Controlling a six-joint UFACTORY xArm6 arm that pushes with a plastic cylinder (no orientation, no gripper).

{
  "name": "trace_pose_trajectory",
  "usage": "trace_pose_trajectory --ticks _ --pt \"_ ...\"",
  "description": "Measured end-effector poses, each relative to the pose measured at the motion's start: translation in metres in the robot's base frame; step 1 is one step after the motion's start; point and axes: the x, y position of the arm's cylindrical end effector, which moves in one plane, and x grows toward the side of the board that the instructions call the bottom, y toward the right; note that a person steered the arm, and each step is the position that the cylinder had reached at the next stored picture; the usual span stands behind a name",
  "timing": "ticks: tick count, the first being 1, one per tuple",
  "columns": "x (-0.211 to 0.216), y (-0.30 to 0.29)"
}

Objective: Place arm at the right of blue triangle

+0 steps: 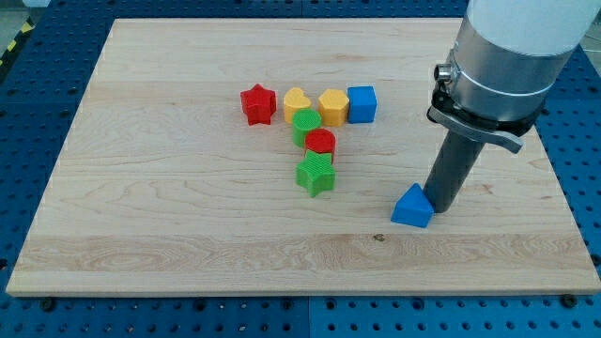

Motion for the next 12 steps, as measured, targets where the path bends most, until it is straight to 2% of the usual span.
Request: trace_pose_trajectory --ticks 5,7,9,12 --pt "0.020 0.018" --pt "0.048 0.008" --pt "0.032 0.037" --pt "0.008 0.011"
